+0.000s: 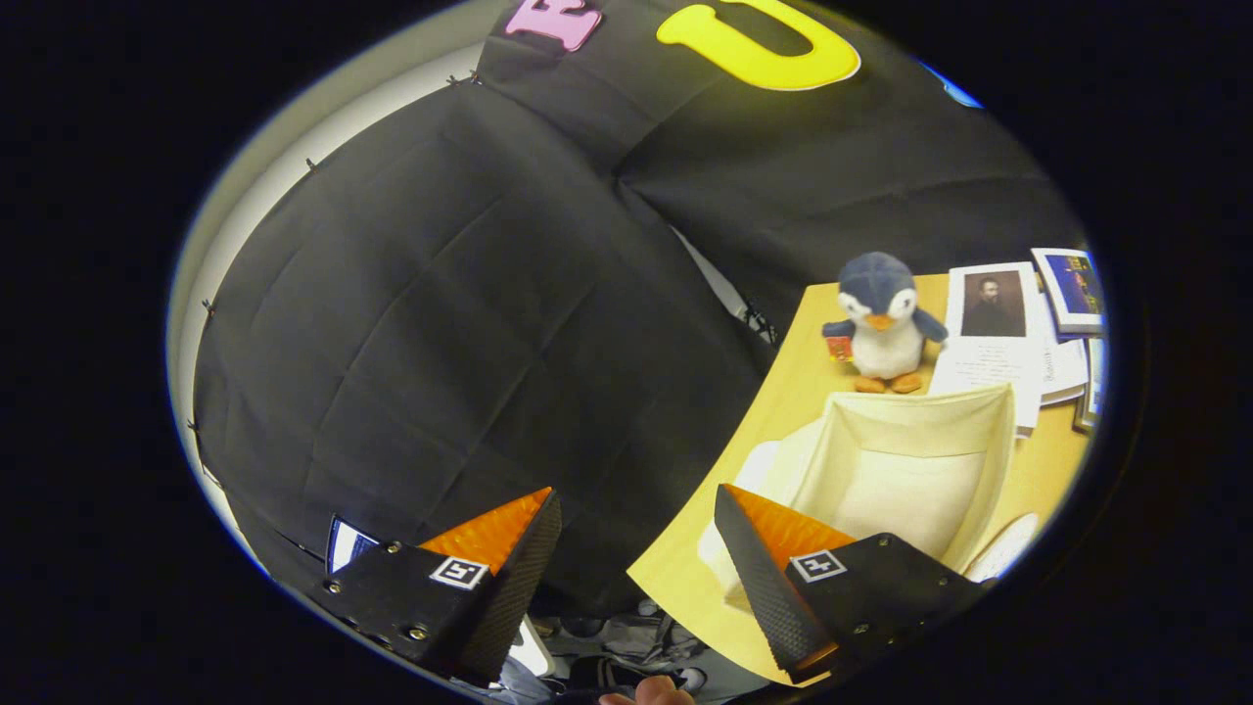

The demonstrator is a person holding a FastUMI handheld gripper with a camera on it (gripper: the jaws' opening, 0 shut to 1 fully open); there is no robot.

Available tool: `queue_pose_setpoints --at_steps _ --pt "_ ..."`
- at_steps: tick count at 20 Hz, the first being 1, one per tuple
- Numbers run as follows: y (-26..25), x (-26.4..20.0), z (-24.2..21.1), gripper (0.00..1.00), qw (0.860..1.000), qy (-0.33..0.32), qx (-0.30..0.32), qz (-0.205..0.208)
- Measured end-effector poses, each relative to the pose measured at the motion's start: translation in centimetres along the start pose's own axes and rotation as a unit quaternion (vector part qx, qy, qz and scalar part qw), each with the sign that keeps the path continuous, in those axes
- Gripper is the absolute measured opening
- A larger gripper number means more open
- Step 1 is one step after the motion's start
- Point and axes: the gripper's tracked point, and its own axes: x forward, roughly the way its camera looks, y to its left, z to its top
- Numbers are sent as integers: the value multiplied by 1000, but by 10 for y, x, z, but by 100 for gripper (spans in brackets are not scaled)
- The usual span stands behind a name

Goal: Open the storage box then place both shoes into the box .Put the left shoe in first, then the right shoe, with the right side of both shoes facing outward in a uniform manner.

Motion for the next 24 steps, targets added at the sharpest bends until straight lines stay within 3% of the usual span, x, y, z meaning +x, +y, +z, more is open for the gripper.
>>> queue_pose_setpoints --at_steps 3,7,13,18,24 --pt "-37 -40 -1 96 999 -18 -10 -38" --pt "-110 -91 -26 96 991 -9 -46 -127" --pt "-194 -145 -69 97 977 14 -13 -213" --pt "-245 -165 -118 96 965 43 30 -256" --pt "-289 -160 -176 96 957 99 41 -270"
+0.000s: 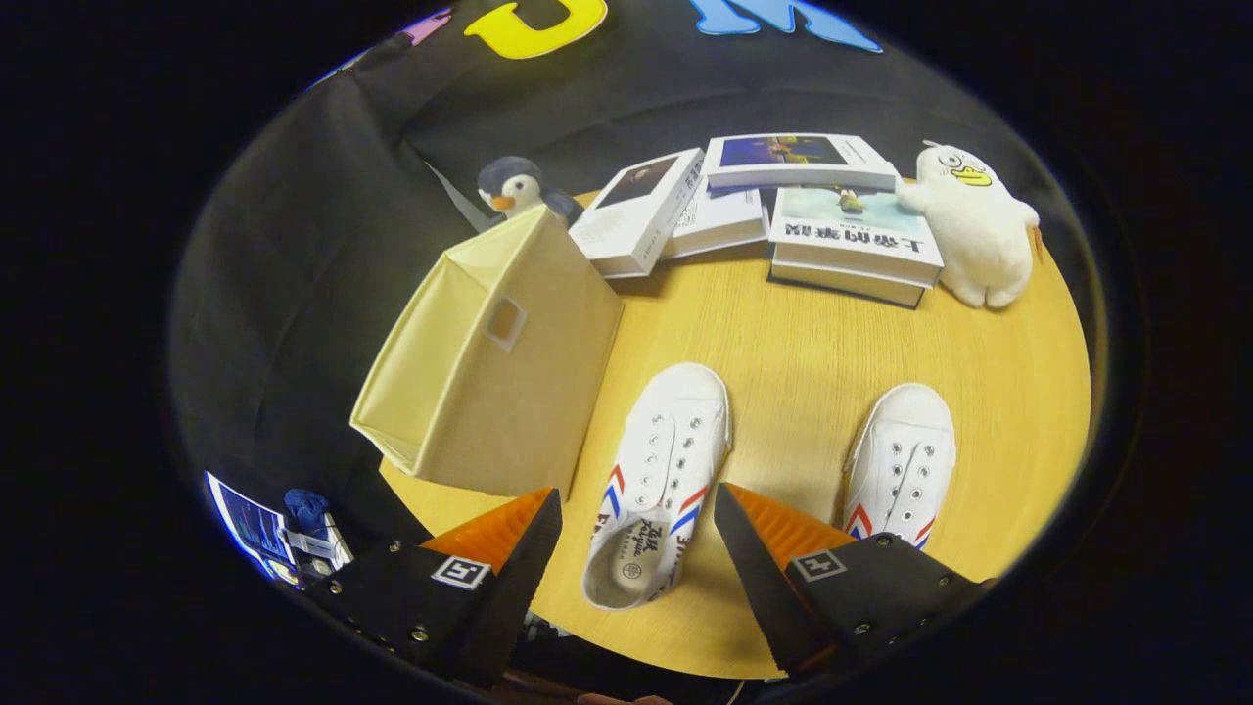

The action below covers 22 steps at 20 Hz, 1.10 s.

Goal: Open the storage box then place both shoes into the box .Put the left shoe in first, then the right shoe, with the right side of both shoes facing outward in a uniform manner.

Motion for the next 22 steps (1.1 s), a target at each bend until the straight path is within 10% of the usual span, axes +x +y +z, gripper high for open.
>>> queue_pose_setpoints --at_steps 11,13,17,22 --pt "-24 70 -52 70 995 100 -6 -9" --pt "-21 71 -54 36 995 104 2 -11" --pt "-27 59 -44 9 996 80 51 -5" --pt "-17 39 -34 4 992 80 91 18"
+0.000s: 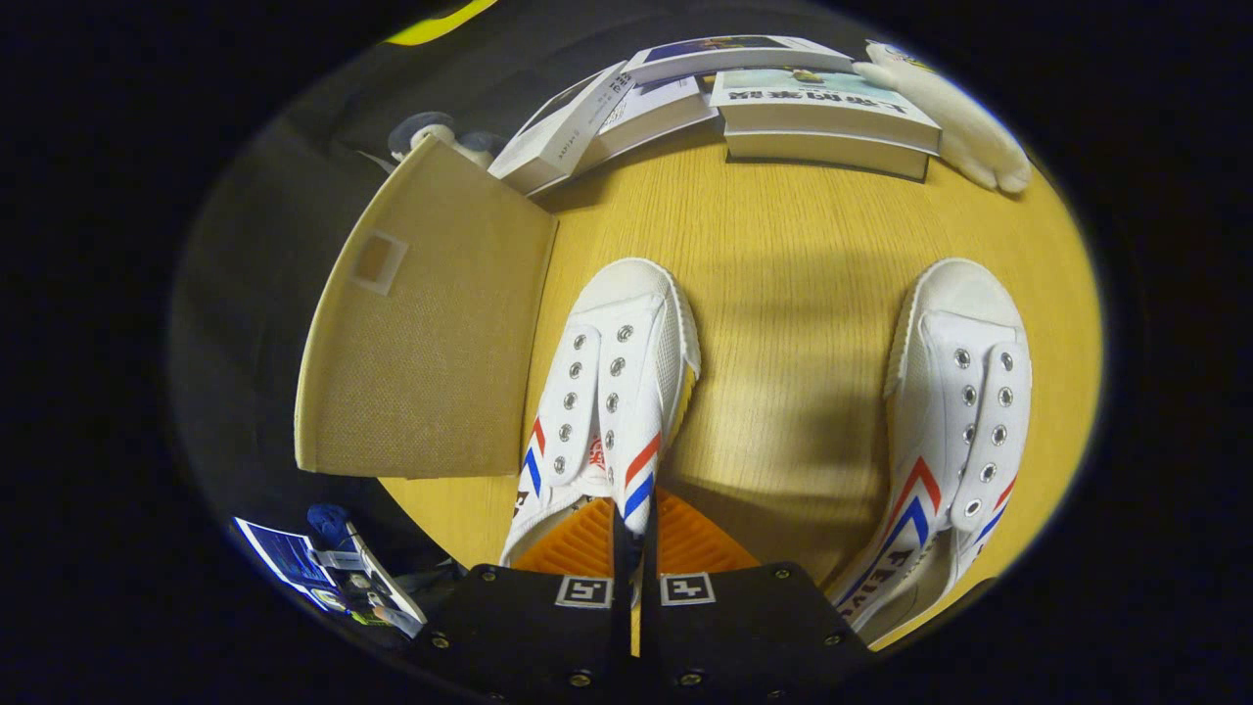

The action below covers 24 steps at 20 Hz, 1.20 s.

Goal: Open the storage box then place both shoes into the box .Put the left shoe in first, then the right shoe, with the right side of both shoes facing outward in a uniform manner.

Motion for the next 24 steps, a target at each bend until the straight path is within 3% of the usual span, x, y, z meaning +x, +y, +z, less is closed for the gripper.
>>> queue_pose_setpoints --at_steps 13,18,24 --pt "90 -119 78 4 996 -72 -32 50" --pt "151 -118 102 3 991 -73 -78 80" --pt "212 -76 118 3 988 -47 -120 87"
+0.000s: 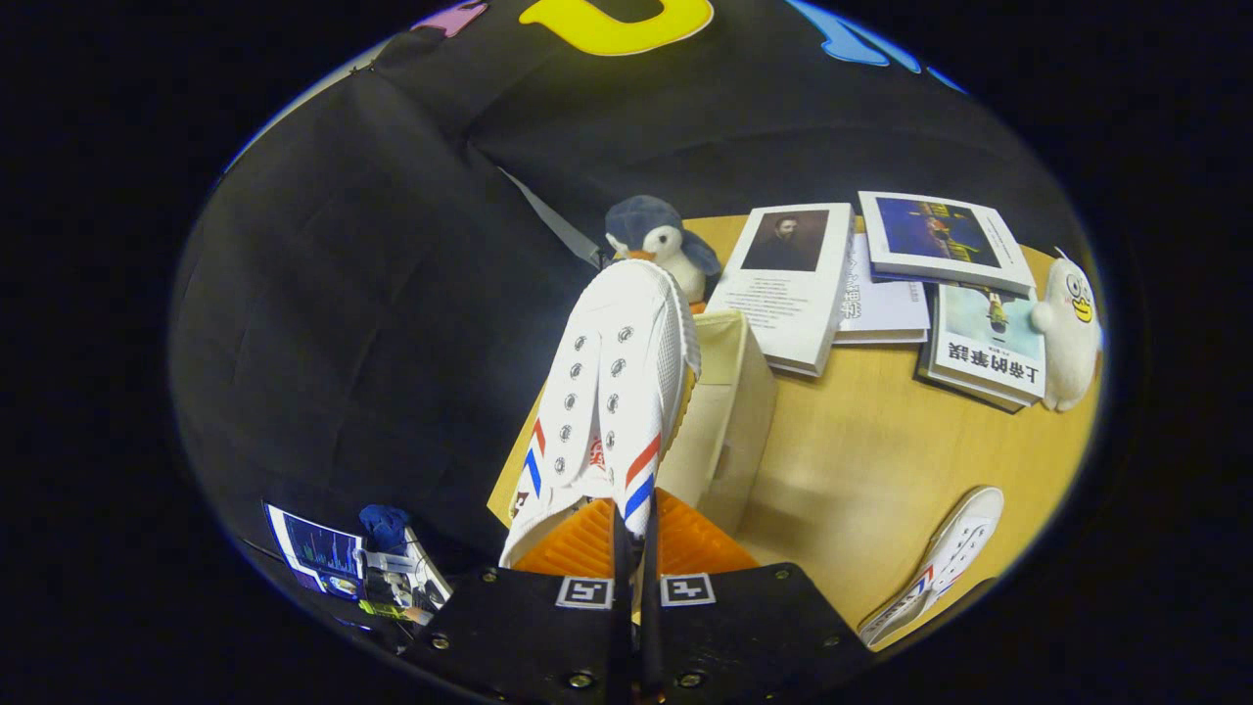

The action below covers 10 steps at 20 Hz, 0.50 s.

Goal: Open the storage box then place both shoes into the box .Put the left shoe in first, then the right shoe, with the right side of both shoes facing outward in a uniform manner.

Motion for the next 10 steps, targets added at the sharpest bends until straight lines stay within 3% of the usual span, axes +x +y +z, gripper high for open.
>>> queue_pose_setpoints --at_steps 10 --pt "23 79 -2 3 997 64 -30 -25"
